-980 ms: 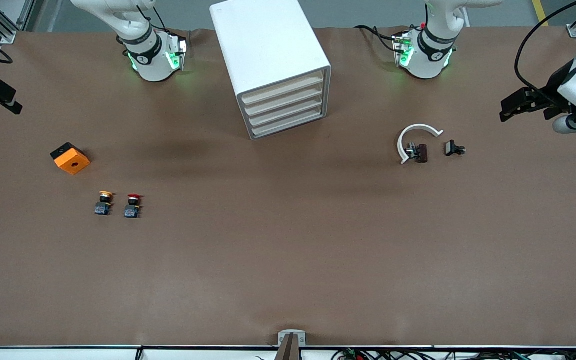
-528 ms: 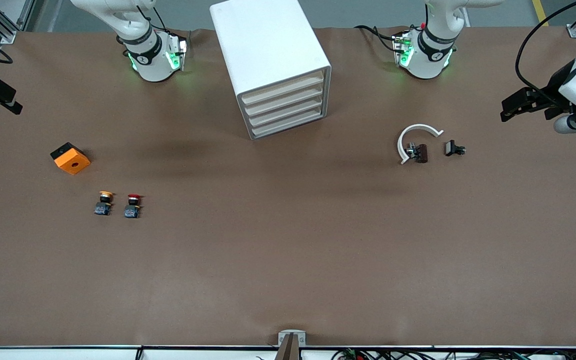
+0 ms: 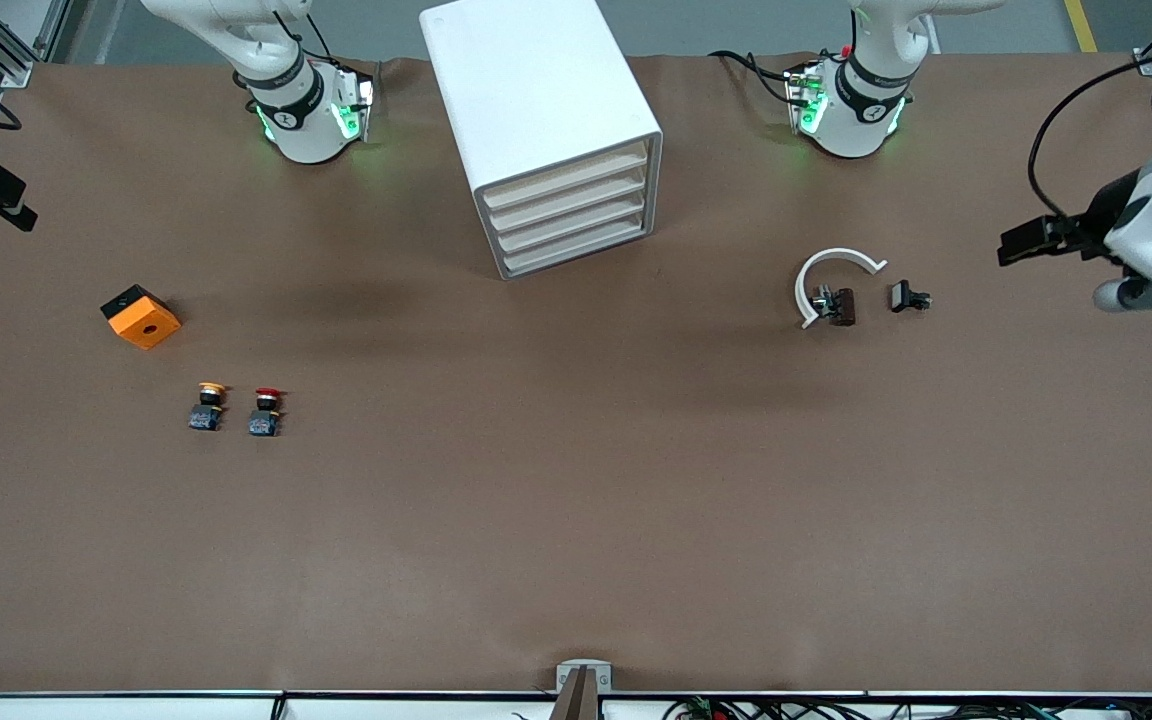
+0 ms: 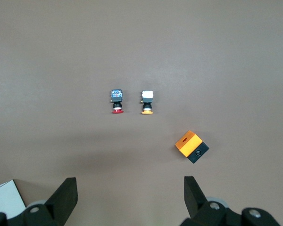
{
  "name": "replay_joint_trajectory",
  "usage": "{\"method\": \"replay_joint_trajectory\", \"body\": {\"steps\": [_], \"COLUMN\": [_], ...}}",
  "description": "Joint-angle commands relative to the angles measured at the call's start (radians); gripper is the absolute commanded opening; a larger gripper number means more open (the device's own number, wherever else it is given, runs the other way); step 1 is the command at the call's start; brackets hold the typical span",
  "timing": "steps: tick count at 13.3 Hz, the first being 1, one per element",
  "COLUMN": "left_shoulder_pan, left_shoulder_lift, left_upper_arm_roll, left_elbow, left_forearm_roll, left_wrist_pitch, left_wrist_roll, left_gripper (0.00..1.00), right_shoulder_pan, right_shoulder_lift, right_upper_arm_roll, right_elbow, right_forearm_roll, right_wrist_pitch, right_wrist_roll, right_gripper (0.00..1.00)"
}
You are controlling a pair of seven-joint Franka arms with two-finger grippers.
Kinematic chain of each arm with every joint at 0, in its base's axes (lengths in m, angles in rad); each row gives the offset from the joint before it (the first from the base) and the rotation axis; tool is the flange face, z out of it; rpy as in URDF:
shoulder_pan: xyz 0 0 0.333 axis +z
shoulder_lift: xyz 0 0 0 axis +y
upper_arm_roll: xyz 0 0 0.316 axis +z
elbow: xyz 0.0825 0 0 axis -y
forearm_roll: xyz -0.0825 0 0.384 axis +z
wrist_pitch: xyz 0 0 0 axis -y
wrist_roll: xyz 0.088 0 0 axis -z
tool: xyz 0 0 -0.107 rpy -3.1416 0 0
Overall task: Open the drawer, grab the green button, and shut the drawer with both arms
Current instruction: 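Raise the left gripper from rest toward the white cabinet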
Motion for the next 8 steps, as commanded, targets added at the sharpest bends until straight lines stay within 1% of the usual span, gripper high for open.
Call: {"method": "replay_joint_trajectory", "body": {"steps": [1, 2, 4, 7, 8], "left_shoulder_pan": [0.009, 0.007, 0.006, -0.009, -0.028], "left_shoulder_lift": [0.099, 0.132, 0.187, 0.279, 0.303], "left_upper_arm_roll": [-0.004, -0.004, -0.004, -0.013, -0.014], "left_elbow": [-0.012, -0.029, -0.052, -0.055, -0.055], "left_forearm_roll": [-0.041, -0.062, -0.064, -0.066, -0.066], "left_wrist_pitch": [0.086, 0.133, 0.207, 0.293, 0.316], "left_wrist_roll": [-0.003, -0.008, -0.011, -0.026, -0.068], "left_gripper": [1.00, 1.00, 1.00, 1.00, 1.00], "right_shoulder_pan": [-0.009, -0.009, -0.011, -0.011, -0.009], "right_shoulder_lift": [-0.025, -0.023, -0.025, -0.025, -0.025], "right_upper_arm_roll": [0.009, 0.009, 0.009, 0.009, 0.009], "right_elbow": [-0.025, -0.026, -0.026, -0.026, -0.025], "right_forearm_roll": [-0.019, -0.019, -0.019, -0.019, -0.019], "right_wrist_pitch": [0.016, 0.016, 0.016, 0.016, 0.016], "right_wrist_roll": [-0.005, -0.005, -0.005, -0.005, -0.003], "right_gripper": [1.00, 1.00, 1.00, 1.00, 1.00]}}
